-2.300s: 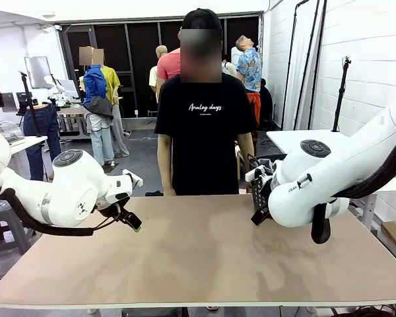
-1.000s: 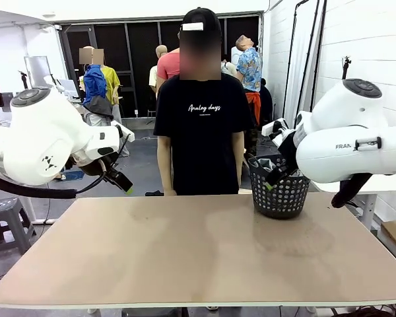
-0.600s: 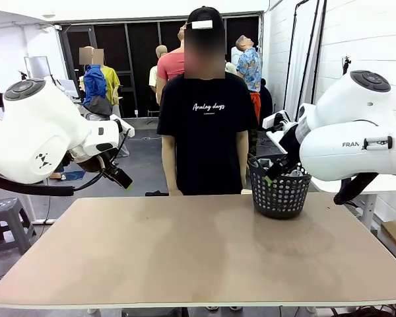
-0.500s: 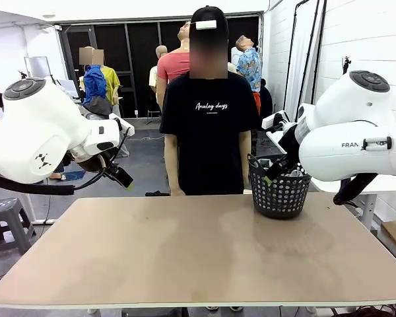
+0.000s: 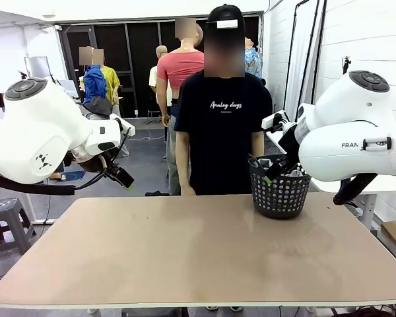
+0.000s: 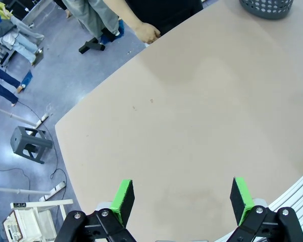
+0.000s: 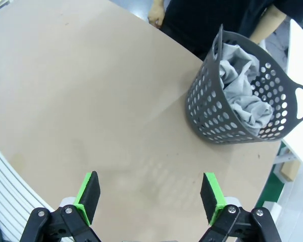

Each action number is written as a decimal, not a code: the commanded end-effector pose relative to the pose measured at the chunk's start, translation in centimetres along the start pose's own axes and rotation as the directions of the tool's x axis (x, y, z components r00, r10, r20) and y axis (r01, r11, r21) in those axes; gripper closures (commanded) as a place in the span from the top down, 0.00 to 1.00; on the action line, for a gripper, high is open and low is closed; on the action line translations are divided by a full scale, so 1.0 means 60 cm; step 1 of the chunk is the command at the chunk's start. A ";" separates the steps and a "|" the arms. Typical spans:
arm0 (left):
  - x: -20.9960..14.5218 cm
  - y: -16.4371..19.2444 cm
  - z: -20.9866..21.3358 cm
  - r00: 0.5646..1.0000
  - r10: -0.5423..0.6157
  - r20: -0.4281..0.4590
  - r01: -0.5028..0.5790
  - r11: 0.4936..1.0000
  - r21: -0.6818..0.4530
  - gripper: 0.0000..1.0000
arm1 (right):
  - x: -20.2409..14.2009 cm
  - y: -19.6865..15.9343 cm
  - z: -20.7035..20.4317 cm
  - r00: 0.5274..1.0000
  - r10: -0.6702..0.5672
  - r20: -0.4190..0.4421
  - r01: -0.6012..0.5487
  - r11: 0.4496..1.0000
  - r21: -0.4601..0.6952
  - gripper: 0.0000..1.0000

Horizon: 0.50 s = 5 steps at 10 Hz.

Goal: Fold the training pants.
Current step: Grab both ends of the Training pants handed by a person.

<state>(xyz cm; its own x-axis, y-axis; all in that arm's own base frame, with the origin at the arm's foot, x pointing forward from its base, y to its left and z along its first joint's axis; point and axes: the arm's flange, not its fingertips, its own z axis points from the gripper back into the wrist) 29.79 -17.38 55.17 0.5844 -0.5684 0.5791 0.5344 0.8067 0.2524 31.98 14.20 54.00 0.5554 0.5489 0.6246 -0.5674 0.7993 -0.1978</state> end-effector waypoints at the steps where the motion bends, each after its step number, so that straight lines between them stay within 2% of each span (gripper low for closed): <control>1: -0.001 0.006 -0.002 1.000 -0.021 -0.001 0.021 1.000 -0.006 1.00 | -0.001 -0.002 0.000 1.000 -0.001 0.000 0.001 1.000 0.002 1.00; 5: -0.001 0.006 -0.002 1.000 -0.021 -0.001 0.021 1.000 -0.006 1.00 | -0.001 -0.002 0.000 1.000 -0.001 0.000 0.001 1.000 0.002 1.00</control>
<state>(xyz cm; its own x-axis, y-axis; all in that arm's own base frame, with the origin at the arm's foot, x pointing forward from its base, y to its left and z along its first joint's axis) 29.81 -17.34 55.18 0.5844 -0.5680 0.5795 0.5354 0.8066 0.2506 31.98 14.20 54.00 0.5555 0.5489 0.6246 -0.5674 0.7993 -0.1978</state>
